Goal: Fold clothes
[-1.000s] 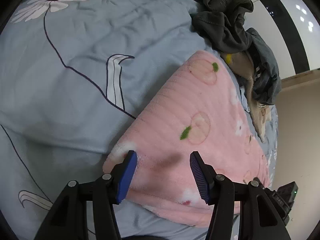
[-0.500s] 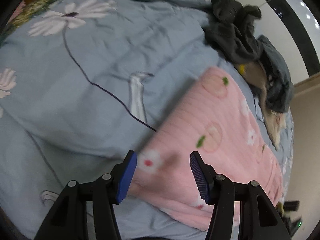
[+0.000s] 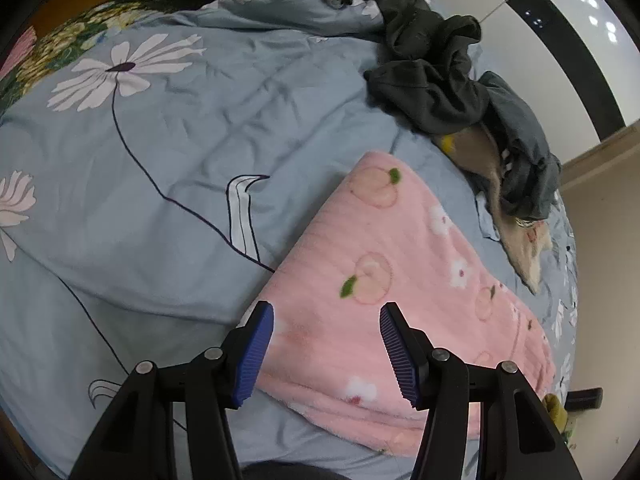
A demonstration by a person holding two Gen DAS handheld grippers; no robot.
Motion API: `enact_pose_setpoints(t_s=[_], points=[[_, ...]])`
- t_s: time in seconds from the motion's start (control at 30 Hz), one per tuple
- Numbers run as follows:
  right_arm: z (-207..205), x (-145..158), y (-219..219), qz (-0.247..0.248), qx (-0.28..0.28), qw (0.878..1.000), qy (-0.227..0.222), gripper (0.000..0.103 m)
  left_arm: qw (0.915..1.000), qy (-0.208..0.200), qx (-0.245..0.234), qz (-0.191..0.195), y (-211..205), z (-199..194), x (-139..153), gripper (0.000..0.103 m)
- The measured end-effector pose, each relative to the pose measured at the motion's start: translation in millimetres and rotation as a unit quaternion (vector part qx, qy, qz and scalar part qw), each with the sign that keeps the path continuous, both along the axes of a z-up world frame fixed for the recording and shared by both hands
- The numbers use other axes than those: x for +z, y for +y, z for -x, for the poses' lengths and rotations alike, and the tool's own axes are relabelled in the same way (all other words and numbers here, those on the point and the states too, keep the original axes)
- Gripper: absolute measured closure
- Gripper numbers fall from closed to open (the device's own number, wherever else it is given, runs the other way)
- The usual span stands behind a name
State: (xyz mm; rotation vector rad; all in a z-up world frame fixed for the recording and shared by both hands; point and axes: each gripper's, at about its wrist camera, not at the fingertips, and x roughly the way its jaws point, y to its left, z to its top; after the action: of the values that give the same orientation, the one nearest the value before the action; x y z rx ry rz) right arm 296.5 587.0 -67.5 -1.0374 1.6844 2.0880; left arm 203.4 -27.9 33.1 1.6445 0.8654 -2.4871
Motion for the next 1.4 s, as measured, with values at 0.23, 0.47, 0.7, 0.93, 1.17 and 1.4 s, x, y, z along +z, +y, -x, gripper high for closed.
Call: enact_pose_setpoints(t_s=[0.23,0.47,0.7,0.93,1.17,1.4], points=[[16.4,66.2,-26.4,-0.086,0.013,0.996,0.020,0.080,0.9995,0.017,0.015,-0.022,-21.7,-19.8,8.6,0.044],[66.3,178.5,-121.6,-0.225,0.142,0.960,0.083,0.080,0.9971,0.035,0.036,-0.056,-48.7,-37.6,9.5,0.043],[100.2,222.4,-276.9,-0.291,0.310,0.893,0.147,0.081,0.9930,0.048,0.064,-0.087,-81.6,-49.7,4.3,0.042],[128.0,140.4,-409.4,-0.288,0.450,0.843,0.065,0.080,0.9904,0.046,0.064,-0.114,-96.0,-54.1,-4.4,0.042],[121.8,104.4,-437.2,-0.286,0.510,0.811,0.032,0.062,0.9804,0.052,0.000,-0.190,-65.3,-37.1,-13.4,0.036],[101.1,130.3,-385.4,-0.233,0.508,0.825,0.081,0.045,0.9757,0.021,-0.055,-0.211,-19.8,-1.0,-28.0,0.033]])
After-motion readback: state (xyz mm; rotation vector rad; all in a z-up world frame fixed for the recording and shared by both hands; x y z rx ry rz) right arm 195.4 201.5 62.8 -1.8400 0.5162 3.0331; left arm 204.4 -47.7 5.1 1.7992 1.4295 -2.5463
